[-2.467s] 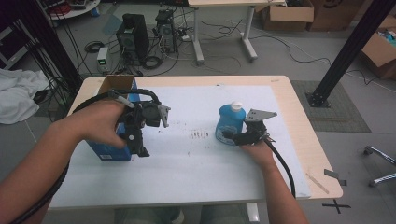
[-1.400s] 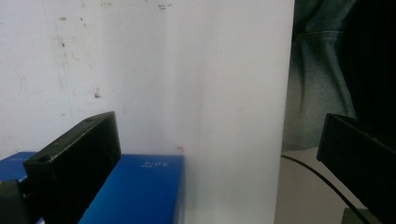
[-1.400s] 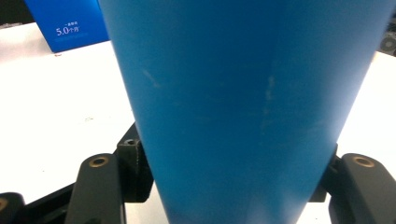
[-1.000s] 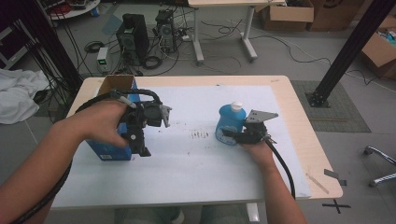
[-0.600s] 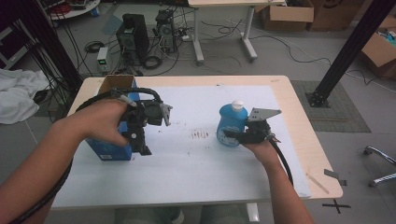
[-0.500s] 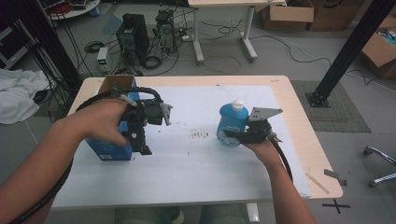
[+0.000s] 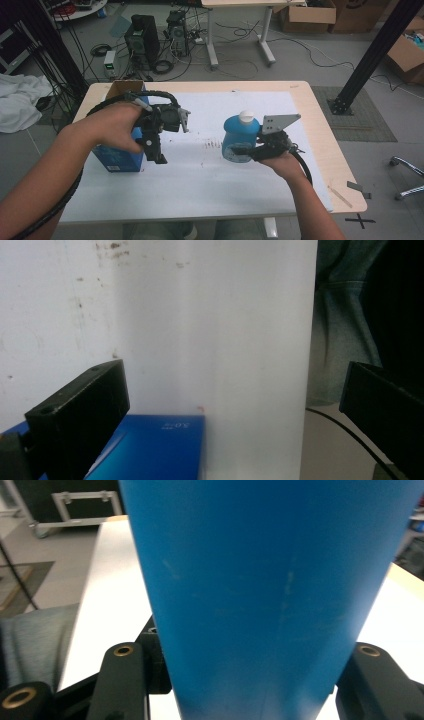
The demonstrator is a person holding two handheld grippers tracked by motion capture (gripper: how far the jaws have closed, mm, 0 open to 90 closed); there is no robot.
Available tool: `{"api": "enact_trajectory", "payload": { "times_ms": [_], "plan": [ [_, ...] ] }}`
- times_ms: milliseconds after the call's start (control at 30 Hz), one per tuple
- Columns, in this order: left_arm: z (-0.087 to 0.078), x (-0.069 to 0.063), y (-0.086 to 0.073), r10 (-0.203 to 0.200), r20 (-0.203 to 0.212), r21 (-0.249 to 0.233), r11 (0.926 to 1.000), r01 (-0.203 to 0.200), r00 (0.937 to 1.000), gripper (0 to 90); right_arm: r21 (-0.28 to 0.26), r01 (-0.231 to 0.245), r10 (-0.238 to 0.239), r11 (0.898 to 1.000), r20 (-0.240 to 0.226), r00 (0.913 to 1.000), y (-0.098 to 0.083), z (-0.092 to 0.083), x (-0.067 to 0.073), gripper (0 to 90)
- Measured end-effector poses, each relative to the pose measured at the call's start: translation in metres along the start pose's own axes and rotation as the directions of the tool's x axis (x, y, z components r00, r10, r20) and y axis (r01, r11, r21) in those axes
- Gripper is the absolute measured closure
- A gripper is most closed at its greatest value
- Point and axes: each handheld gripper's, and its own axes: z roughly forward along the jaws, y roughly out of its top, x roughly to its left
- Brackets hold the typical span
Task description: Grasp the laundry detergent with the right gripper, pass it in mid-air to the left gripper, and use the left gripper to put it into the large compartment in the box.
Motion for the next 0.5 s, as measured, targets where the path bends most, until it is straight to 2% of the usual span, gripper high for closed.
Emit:
{"api": "enact_trajectory", "payload": {
  "times_ms": [200, 500],
  "plan": [
    [0.000, 0.000, 0.008, 0.010, 0.003, 0.006, 0.9999, -0.010, 0.9999, 0.1, -0.006, 0.032, -0.033, 0.999, -0.075, 0.9966, 0.004, 0.020, 0.016, 44.4],
    [0.004, -0.002, 0.014, 0.021, 0.012, -0.009, 0.9998, -0.020, 0.9997, 0.1, -0.004, 0.029, -0.029, 1.000, -0.127, 0.9915, -0.001, 0.048, 0.025, 44.5]
  ]
}}
